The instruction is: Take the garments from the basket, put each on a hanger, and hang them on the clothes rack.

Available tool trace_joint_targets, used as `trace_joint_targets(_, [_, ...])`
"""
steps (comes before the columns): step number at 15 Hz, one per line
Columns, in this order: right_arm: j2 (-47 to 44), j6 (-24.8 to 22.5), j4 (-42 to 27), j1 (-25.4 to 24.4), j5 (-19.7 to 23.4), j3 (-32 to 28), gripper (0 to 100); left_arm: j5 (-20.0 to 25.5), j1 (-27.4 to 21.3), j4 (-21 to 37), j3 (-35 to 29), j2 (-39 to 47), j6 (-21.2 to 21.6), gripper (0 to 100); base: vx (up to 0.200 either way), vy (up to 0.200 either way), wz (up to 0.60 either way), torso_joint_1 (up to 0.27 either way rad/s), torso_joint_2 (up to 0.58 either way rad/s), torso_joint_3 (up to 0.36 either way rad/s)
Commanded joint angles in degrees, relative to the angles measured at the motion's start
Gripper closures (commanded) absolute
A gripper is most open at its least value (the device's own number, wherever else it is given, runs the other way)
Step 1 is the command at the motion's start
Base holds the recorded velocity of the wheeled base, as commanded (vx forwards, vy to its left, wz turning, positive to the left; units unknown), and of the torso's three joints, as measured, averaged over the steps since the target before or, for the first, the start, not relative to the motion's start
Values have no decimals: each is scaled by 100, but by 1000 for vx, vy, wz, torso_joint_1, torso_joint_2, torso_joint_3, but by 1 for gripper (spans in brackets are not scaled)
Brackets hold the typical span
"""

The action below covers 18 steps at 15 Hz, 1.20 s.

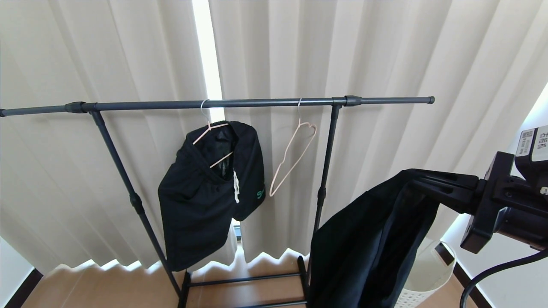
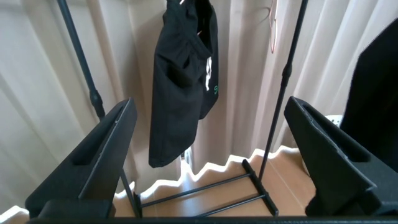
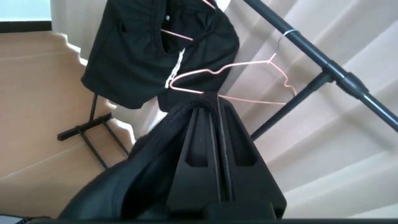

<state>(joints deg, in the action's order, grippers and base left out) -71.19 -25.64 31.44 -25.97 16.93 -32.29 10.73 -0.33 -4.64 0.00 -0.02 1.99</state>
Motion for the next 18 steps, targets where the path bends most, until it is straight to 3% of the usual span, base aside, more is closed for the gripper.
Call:
trace_joint_targets(1, [-17,-3,3,-5,12,4,100,-1,-2,-1,0,2,-5,0,0,0,0,0,0,0])
trace_joint_targets(8, [-281,6,20,-93,73,83,100,-1,-2,-1,0,2,-5,0,0,0,0,0,0,0])
trace_joint_targets(12, [-492,-3,1022,-93,82,557,100,-1,-2,-1,0,2,-14,0,0,0,0,0,0,0])
trace_joint_targets(14, [-492,6,1382,-339,21,557,100,-9,-2,-1,0,2,-14,0,0,0,0,0,0,0])
trace_joint_targets(18, [-703,76,1391,-989,-1148,355,100,35,-2,-10,0,2,56,0,0,0,0,0,0,0])
